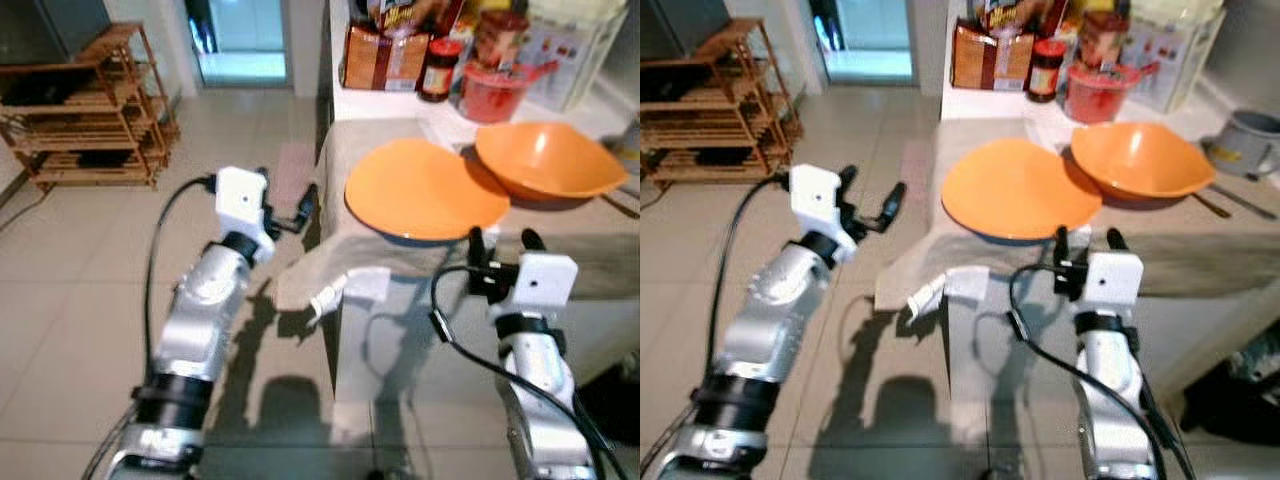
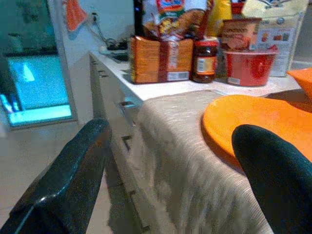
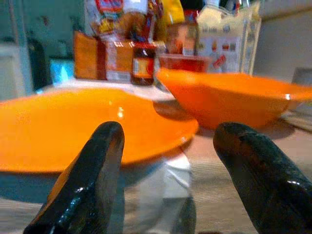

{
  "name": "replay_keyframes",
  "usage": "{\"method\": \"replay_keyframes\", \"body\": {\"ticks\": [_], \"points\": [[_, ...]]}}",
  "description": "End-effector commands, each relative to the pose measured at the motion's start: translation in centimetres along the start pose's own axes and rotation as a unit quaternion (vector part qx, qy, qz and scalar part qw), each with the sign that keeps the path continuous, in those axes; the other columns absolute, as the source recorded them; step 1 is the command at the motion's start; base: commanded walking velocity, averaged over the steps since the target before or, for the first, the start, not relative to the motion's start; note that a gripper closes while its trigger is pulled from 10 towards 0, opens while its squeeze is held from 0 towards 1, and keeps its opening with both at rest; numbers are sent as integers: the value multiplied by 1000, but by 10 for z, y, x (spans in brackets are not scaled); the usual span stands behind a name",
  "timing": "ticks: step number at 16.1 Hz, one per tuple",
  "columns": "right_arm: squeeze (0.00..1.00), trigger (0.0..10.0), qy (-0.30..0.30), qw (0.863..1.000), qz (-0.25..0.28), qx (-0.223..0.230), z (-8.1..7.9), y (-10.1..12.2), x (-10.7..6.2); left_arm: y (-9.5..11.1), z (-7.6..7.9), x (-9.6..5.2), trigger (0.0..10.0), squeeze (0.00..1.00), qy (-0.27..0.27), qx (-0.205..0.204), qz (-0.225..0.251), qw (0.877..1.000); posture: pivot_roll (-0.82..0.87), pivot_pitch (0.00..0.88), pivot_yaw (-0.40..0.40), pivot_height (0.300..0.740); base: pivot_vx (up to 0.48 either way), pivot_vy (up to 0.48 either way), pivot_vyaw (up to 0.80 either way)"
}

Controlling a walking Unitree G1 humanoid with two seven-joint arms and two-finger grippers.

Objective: Setting the table

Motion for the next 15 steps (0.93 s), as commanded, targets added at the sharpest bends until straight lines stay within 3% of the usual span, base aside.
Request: {"method": "replay_keyframes", "body": {"ticks": [1, 5, 7, 12, 14, 15], "points": [[0, 10000, 6, 1000, -4, 0, -1, 1, -3, 6, 0, 4, 10000, 0, -8, -7, 0, 1000, -33, 17, 37, 740, 0, 0, 0], [0, 10000, -2, 1000, 0, 0, 1, 4, 0, 3, 8, 16, 10000, 0, -42, -33, -32, 998, -46, 5, 57, 740, 0, 0, 0], [0, 10000, 10, 999, 33, -12, -2, 24, 3, 10, 15, 27, 10000, 0, -64, -78, -55, 993, -57, 0, 70, 740, 0, 0, 0], [0, 10000, -20, 999, 31, -21, 17, 27, -2, 10, 30, 50, 10000, 0, -90, -144, -125, 978, -83, 0, 84, 740, 0, 0, 0], [0, 10000, -25, 999, 29, -23, 19, 27, -2, 9, 23, 56, 10000, 0, -71, -152, -145, 975, -88, 0, 88, 740, 0, 0, 0], [0, 10000, -27, 999, 26, -22, 18, 26, -3, 8, 16, 60, 10000, 0, -60, -135, -154, 977, -91, 0, 88, 740, 0, 0, 0]]}}
Point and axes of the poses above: a point about 5 cm out from each wrist's last joint towards the gripper, its own x axis pointing out of the wrist towards the gripper, its own y axis along the axis of the wrist's last joint, z = x × y, the point moved 2 cm from there along x, pointing out of the wrist towards the gripper, and after that the axes turned 1 degree about -x, right-handed, at the moved point
